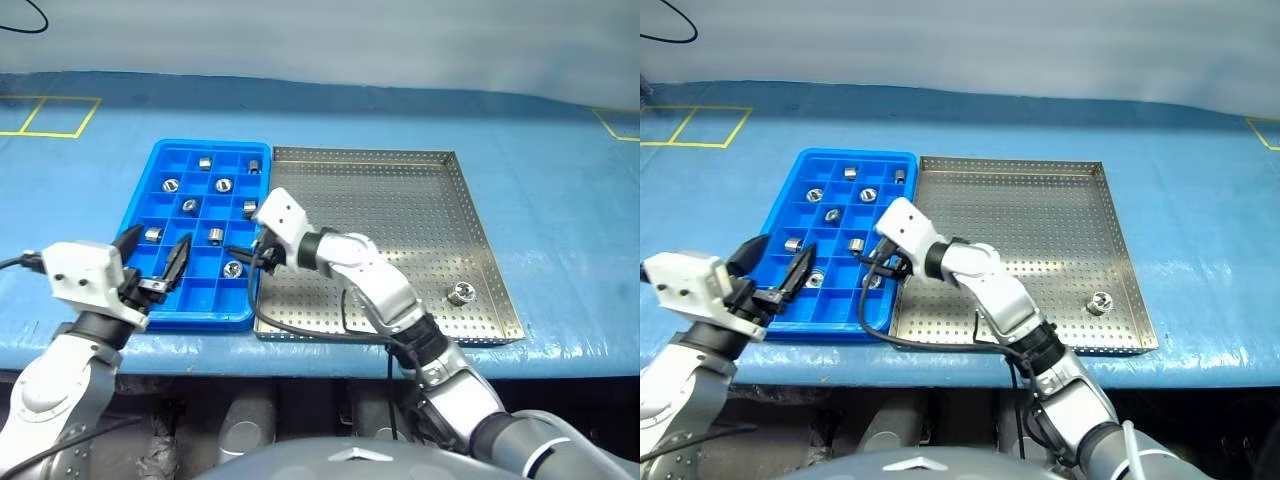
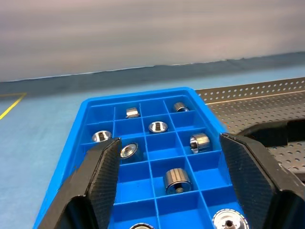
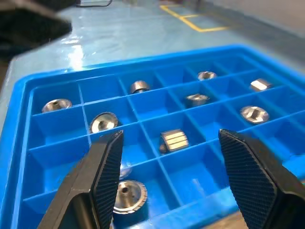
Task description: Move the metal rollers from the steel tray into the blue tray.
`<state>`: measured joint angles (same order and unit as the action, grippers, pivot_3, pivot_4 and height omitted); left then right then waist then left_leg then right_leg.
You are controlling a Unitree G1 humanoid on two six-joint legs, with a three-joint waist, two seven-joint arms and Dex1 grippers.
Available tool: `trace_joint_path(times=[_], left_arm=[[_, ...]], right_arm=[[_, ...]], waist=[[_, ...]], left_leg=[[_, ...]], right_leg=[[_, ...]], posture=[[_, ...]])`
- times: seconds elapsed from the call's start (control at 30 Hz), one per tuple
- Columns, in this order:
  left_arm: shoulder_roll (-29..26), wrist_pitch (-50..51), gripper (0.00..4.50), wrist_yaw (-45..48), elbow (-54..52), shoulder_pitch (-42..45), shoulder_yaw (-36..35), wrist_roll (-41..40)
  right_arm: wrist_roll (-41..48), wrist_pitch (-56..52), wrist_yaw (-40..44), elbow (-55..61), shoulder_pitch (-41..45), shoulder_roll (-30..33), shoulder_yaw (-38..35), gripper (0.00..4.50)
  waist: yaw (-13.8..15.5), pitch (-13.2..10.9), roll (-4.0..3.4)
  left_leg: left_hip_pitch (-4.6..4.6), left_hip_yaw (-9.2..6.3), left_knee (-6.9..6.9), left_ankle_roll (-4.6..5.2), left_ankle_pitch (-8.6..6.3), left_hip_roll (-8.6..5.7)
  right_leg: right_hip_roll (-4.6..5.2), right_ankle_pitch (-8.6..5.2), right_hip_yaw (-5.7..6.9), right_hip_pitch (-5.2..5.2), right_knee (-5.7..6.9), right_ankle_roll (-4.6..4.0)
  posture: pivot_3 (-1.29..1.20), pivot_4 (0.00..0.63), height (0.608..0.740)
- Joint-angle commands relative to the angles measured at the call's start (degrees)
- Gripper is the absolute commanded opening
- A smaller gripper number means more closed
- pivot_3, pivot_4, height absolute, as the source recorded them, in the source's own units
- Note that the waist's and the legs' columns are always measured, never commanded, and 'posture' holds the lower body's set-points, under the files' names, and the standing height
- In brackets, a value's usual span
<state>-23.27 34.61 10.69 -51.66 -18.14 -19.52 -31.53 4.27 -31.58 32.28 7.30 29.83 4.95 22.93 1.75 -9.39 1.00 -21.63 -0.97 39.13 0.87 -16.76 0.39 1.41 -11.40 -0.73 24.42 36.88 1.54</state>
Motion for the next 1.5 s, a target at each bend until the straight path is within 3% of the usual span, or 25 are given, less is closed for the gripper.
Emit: trace_joint_path(times=[0.03, 0.23, 0.43, 0.67, 1.1, 1.5], left_arm=[[-0.5, 0.2, 3.61, 1.4, 1.3, 4.1, 5.9, 0.7], [-0.9, -0.3, 3.61, 5.5, 9.8, 14.8, 21.4, 6.0], [-0.3, -1.4, 3.61, 11.5, 18.0, 21.4, 28.2, 7.2], [0.1, -1.9, 3.61, 16.6, 21.7, 24.1, 30.6, 7.3], [2.5, -2.4, 3.61, 19.0, 24.1, 25.2, 34.1, 9.3], [2.5, -2.1, 3.61, 18.4, 23.2, 23.3, 33.6, 10.2]], right_arm=[[-2.5, -4.7, -3.5, 7.0, -3.4, 6.5, -6.6, 3.34], [-5.7, -12.5, -7.3, 14.2, -12.0, 17.0, -12.8, 3.34], [-6.3, -16.9, -10.5, 21.1, -18.0, 18.2, -15.7, 3.34], [-5.7, -21.1, -12.3, 26.2, -23.9, 19.6, -21.0, 3.34], [-3.2, -21.5, -14.1, 22.5, -27.4, 16.6, -24.5, 3.34], [0.2, -21.0, -13.9, 21.7, -26.7, 14.3, -23.5, 3.34]], waist=[[0.0, 0.0, 0.01], [-2.4, 0.0, -0.03], [-6.8, 0.0, -0.06], [-9.6, 0.0, -0.05], [-14.9, 0.0, -0.06], [-15.5, 0.0, -0.07]], left_leg=[[0.0, 0.02, 0.0, 0.02, 0.0, -0.01], [-0.04, 0.26, -0.01, 0.13, 0.01, -0.1], [-0.01, 0.46, -0.07, 0.16, -0.01, 0.0], [-0.04, 0.53, 0.01, 0.3, -0.09, 0.07], [0.01, 0.79, 0.11, 0.52, -0.21, -0.03], [0.03, 0.89, 0.1, 0.57, -0.24, -0.05]], right_leg=[[0.02, 0.0, -0.01, 0.0, 0.0, 0.0], [0.03, 0.01, -0.12, 0.05, -0.01, 0.03], [-0.23, 0.13, -0.24, 0.18, 0.05, 0.24], [-0.14, 0.04, -0.56, 0.16, 0.02, 0.83], [-0.12, 0.16, -1.02, 0.15, -0.01, 1.13], [-0.11, 0.19, -1.22, 0.18, -0.02, 1.21]], posture=[[0.02, 0.15, 0.74], [-0.12, 0.15, 0.74], [-0.23, 0.15, 0.74], [-0.31, 0.15, 0.74], [-0.32, 0.15, 0.74], [-0.29, 0.15, 0.74]])
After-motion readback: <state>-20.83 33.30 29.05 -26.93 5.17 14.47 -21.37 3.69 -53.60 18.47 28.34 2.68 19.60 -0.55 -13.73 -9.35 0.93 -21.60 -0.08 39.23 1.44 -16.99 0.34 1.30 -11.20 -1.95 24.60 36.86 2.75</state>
